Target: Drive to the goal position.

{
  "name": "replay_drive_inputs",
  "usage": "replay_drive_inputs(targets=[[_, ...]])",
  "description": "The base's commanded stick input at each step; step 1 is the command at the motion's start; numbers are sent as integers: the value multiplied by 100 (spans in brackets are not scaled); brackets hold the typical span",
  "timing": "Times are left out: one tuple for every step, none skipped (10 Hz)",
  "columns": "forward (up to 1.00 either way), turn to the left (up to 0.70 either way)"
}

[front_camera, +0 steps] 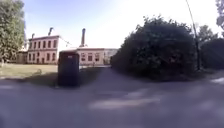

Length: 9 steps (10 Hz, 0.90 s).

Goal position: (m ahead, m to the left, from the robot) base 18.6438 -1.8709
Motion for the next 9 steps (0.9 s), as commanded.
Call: replay_drive_inputs(targets=[[70, 0], [70, 0], [70, 0], [70, 0], [70, 0], [70, 0], [70, 0], [70, 0], [70, 0]])
